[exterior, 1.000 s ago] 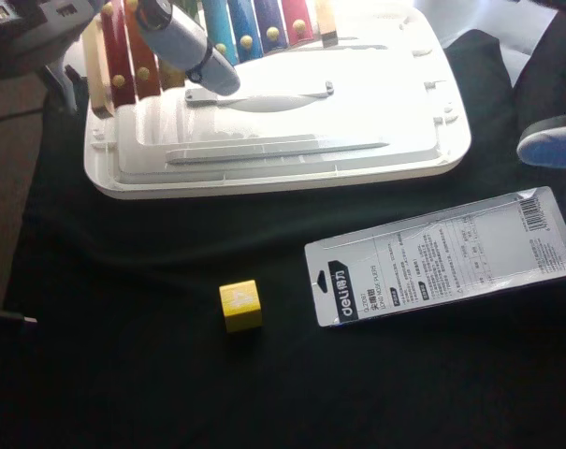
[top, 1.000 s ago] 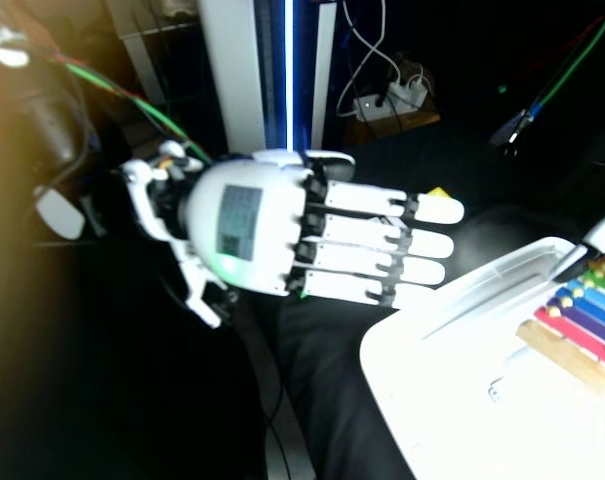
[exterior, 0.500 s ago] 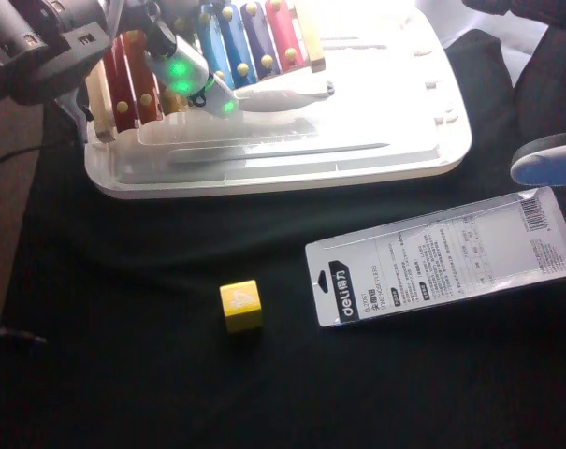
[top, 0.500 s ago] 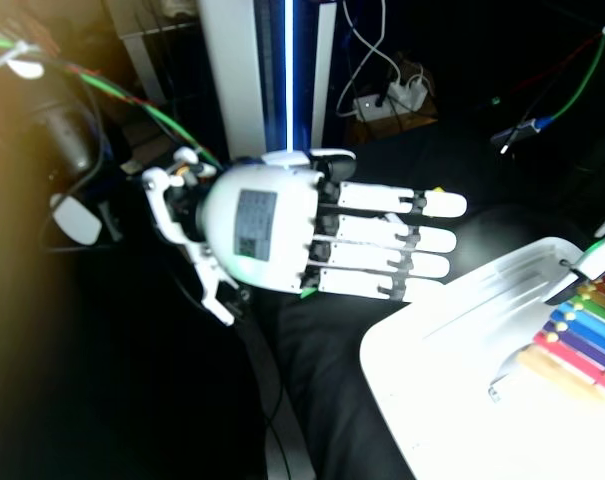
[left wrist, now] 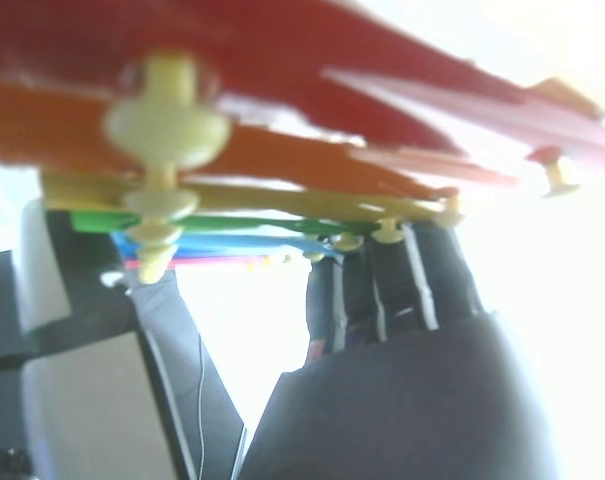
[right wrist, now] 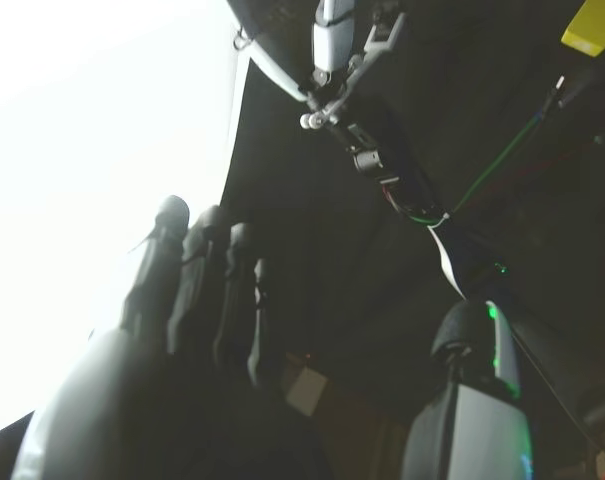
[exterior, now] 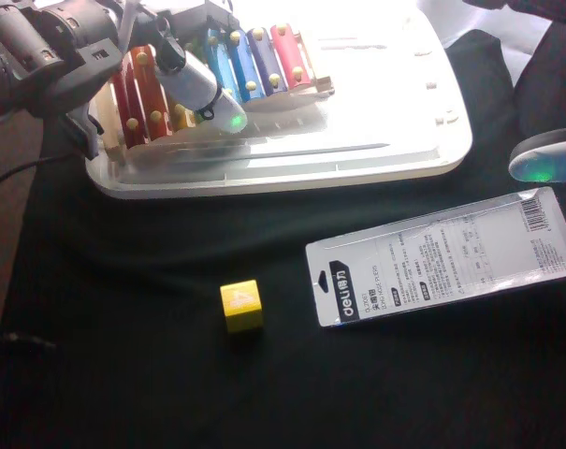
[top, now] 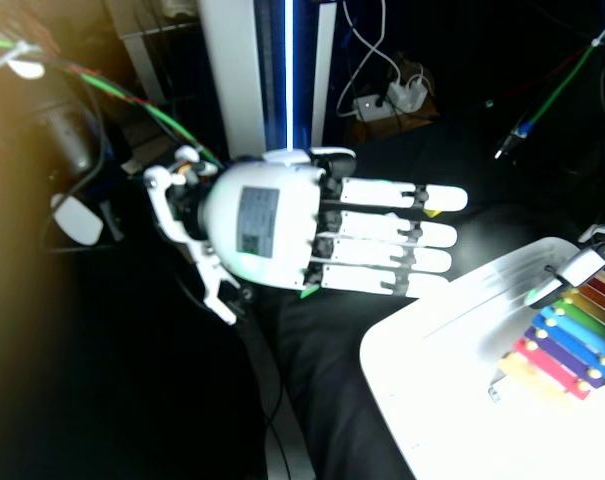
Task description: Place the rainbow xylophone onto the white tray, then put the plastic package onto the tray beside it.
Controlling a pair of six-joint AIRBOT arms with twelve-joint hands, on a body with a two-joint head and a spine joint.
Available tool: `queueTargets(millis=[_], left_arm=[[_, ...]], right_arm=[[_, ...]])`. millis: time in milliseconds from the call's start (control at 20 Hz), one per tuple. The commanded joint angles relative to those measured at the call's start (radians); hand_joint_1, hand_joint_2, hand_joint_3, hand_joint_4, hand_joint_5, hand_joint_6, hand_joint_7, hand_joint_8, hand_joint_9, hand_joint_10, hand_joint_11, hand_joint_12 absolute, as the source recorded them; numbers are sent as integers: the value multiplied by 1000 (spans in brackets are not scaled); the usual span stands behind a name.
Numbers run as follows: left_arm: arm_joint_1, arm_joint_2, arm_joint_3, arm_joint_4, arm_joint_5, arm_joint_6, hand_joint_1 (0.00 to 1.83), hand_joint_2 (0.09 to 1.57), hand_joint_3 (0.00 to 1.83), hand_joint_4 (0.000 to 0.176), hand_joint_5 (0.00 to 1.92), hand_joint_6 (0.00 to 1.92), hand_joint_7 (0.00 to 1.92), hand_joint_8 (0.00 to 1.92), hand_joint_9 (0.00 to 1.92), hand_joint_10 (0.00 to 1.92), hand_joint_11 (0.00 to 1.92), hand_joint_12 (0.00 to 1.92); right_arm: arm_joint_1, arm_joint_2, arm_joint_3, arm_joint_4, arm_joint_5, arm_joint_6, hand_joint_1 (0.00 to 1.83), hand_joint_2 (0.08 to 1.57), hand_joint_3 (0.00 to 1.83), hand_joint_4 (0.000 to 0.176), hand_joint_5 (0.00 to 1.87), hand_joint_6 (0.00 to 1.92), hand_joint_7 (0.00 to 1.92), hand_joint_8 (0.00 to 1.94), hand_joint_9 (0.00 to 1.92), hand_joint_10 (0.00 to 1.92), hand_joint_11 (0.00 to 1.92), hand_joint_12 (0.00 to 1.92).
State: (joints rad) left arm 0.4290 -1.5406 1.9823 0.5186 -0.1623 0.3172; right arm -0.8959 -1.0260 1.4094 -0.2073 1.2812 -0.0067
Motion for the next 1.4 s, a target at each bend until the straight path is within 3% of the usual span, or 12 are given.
queueTargets(millis=[0, 50, 250, 400, 450, 550, 800, 1000, 1100, 1150, 1300, 1350], left_arm=[[-10, -2, 10, -19, -86, -8, 1201, 1011, 0, 0, 588, 32, 670, 77, 658, 259, 391, 1038], [-10, -5, 12, -19, -78, -8, 1213, 995, 0, 0, 552, 3, 636, 5, 669, 71, 363, 928], [-8, -7, 13, -19, -71, -8, 1130, 946, 1, 0, 393, 0, 512, 0, 506, 2, 57, 852], [-9, -7, 7, -19, -80, -8, 1036, 885, 0, 4, 245, 3, 370, 4, 354, 5, 0, 612], [-10, -5, 0, -18, -88, -8, 946, 860, 0, 43, 153, 2, 255, 4, 201, 4, 0, 393], [-17, 12, -24, -18, -108, -8, 913, 776, 0, 69, 55, 0, 52, 0, 26, 0, 0, 144], [-41, 90, -126, -17, -198, -10, 782, 738, 0, 147, 0, 0, 0, 0, 0, 0, 0, 101], [-62, 146, -197, 18, -248, -10, 853, 770, 13, 67, 0, 0, 0, 0, 0, 0, 0, 0], [-66, 176, -234, 39, -264, -10, 894, 788, 17, 69, 0, 0, 0, 0, 0, 0, 0, 0], [-67, 197, -257, 48, -271, -10, 944, 788, 11, 32, 0, 0, 0, 0, 0, 0, 0, 0], [-73, 241, -311, 132, -274, -26, 860, 773, 0, 0, 0, 0, 22, 8, 34, 13, 4, 1], [-74, 261, -331, 160, -274, -33, 842, 760, 0, 0, 0, 0, 51, 5, 77, 10, 69, 25]], right_arm=[[20, 1, 4, 44, 111, 8, 833, 783, 0, 41, 255, 2, 378, 3, 346, 8, 210, 70], [27, 1, 4, 39, 111, 8, 829, 797, 2, 36, 252, 0, 380, 3, 342, 4, 226, 73], [33, 1, 4, 34, 111, 8, 836, 806, 4, 55, 254, 1, 389, 4, 353, 7, 238, 70], [33, 1, 4, 32, 111, 10, 817, 815, 5, 41, 249, 0, 393, 3, 374, 10, 275, 76], [33, 2, 4, 32, 110, 12, 808, 821, 7, 32, 249, 0, 395, 4, 381, 12, 274, 72], [36, 5, 3, 29, 110, 18, 786, 803, 0, 49, 261, 4, 396, 3, 383, 8, 275, 61], [44, 63, -29, 17, 103, 30, 720, 779, 0, 33, 176, 0, 327, 0, 337, 0, 245, 39], [48, 115, -51, -7, 75, 30, 792, 737, 0, 86, 118, 0, 223, 0, 220, 0, 165, 1], [73, 135, -62, -49, 29, 30, 782, 744, 0, 85, 97, 0, 204, 0, 188, 0, 156, 0], [85, 142, -66, -77, 0, 30, 740, 732, 0, 64, 92, 5, 191, 3, 182, 3, 165, 5], [92, 173, -76, -167, -87, 48, 713, 764, 8, 49, 42, 0, 108, 0, 89, 0, 95, 0], [105, 177, -75, -209, -120, 71, 691, 765, 7, 62, 21, 0, 76, 0, 45, 0, 77, 0]])
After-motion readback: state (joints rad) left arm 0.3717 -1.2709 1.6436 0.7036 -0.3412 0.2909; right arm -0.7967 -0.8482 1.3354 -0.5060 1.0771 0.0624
